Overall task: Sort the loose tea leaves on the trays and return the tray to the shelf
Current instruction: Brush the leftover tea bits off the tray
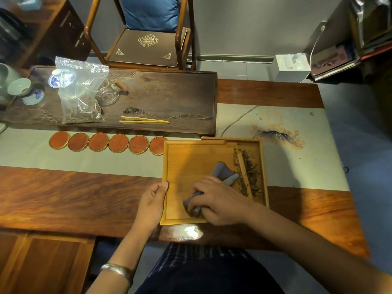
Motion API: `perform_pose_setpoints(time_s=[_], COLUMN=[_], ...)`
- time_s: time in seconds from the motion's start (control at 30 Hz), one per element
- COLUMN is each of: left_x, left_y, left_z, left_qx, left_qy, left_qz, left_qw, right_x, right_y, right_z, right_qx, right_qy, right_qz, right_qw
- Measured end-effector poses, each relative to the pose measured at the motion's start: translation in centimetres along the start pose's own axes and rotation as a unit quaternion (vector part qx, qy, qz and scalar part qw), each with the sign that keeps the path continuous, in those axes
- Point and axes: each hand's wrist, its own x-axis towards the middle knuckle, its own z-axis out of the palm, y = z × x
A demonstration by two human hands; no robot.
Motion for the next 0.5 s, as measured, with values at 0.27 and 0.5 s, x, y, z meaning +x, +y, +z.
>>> perform_pose_setpoints(time_s=[0.27, 0.5], left_x=[0.3, 0.3], left_y=[0.7, 0.6], left_z=[0.4, 0.1], left_qx=[0.009, -0.001], left_qy=[-0.002, -0.01], left_qz=[0.043, 0.015], left_qw=[0.999, 1.0], right_x=[3.0, 1.1], right_y=[-2.2, -0.8], right_z=[1.0, 0.4], right_qx=[-0.026, 0.003], right_qy=[-0.007, -0.015], right_qz=[-0.051, -0.029], right_qw=[0.998, 0.999])
